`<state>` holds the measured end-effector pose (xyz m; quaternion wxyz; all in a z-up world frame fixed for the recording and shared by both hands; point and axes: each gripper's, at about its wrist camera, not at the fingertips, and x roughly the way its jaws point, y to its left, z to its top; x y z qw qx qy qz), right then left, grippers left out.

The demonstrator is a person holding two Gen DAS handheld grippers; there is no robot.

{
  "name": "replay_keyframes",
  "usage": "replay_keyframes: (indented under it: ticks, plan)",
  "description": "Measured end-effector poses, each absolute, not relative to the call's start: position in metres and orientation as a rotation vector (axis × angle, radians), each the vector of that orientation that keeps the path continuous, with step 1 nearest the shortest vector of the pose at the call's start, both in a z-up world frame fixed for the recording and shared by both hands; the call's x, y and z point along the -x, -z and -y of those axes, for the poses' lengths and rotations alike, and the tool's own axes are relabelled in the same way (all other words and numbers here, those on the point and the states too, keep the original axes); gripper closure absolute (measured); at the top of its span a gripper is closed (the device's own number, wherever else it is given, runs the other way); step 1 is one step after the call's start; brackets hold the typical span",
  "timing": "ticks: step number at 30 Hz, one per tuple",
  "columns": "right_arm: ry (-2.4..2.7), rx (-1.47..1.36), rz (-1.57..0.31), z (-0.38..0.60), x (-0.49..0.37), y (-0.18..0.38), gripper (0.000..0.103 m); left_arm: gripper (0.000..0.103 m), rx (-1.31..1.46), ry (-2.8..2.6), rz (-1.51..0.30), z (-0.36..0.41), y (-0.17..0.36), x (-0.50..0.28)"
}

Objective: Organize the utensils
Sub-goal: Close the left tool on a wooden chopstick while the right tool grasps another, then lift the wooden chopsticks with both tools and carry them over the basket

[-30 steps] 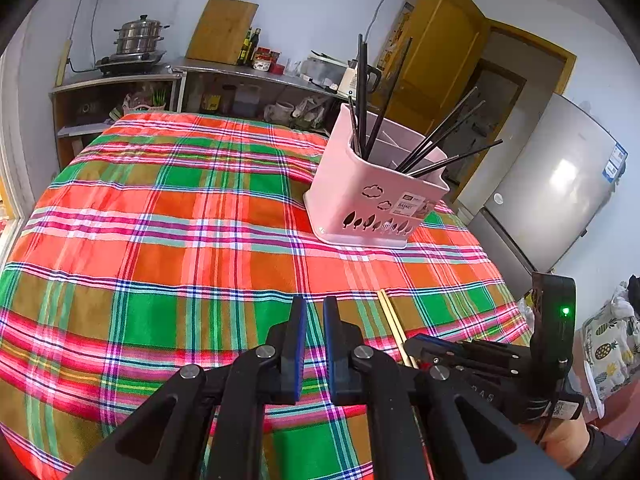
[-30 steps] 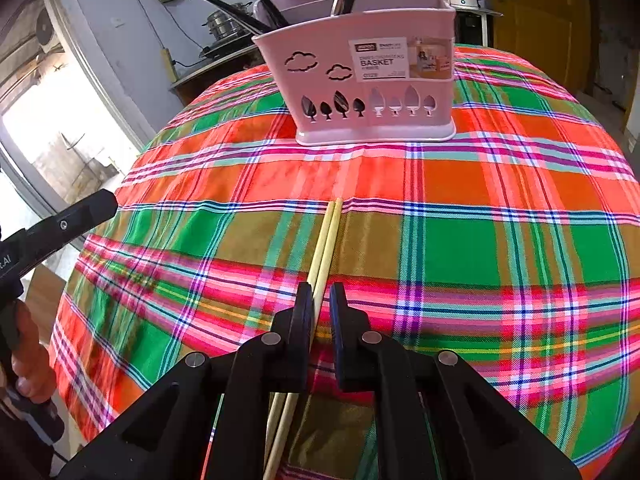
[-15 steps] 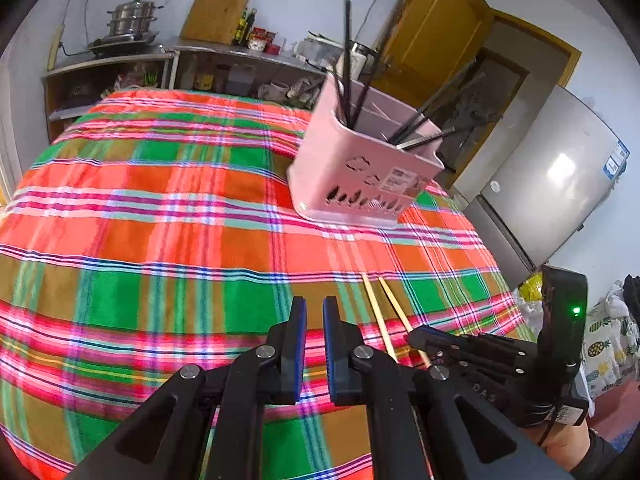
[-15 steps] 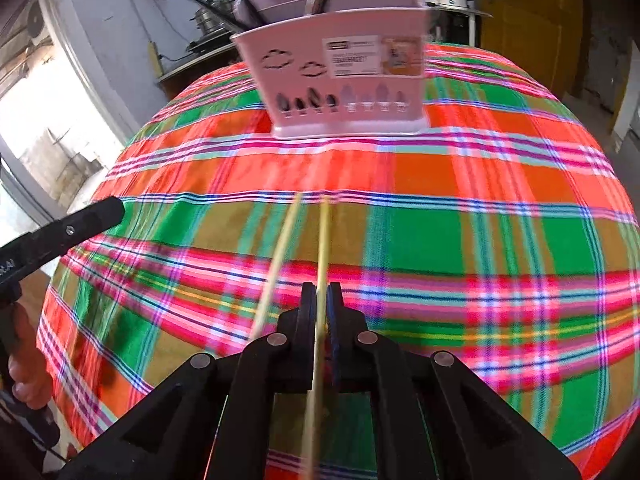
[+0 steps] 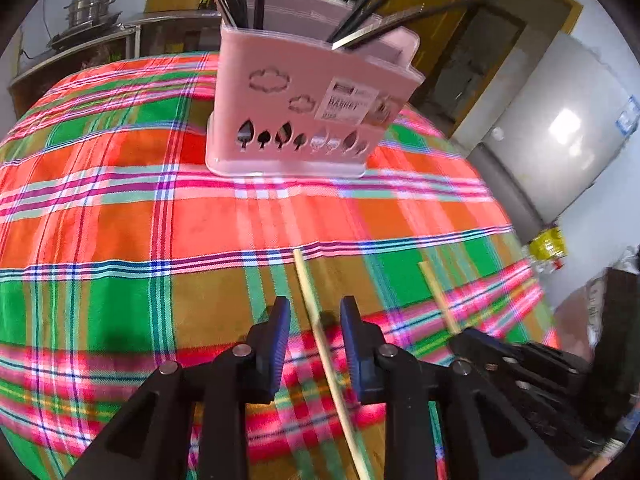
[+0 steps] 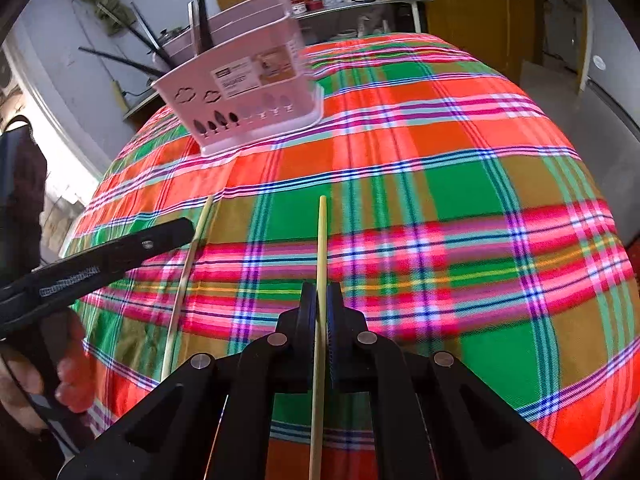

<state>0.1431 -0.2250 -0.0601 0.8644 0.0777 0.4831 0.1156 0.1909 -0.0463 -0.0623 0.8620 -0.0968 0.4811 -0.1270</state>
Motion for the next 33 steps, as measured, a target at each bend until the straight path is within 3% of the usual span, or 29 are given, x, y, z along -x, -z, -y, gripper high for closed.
replay_keyframes:
  ticks: [2, 5, 7, 17, 33]
  plan:
    - [-0.23, -0.176, -1.013, 0.226, -0.144, 0.06, 0.098, 0.078, 0.162, 0.258, -0.995, 0.051, 0.064, -0.191]
    - [-0.238, -0.194, -1.018, 0.23, -0.144, 0.06, 0.098, 0.094, 0.096, 0.239, -0.995, 0.052, 0.065, -0.188]
    - [-0.249, -0.197, -1.012, 0.229, -0.145, 0.058, 0.097, 0.098, 0.13, 0.252, -1.002, 0.043, 0.066, -0.186]
    - [-0.294, -0.135, -1.013, 0.209, -0.168, 0.055, 0.095, 0.098, 0.167, 0.241, -1.014, 0.003, 0.061, -0.174]
    - [-0.3, -0.095, -1.053, 0.19, -0.195, 0.061, 0.092, 0.096, 0.068, 0.261, -1.048, 0.016, 0.06, -0.201]
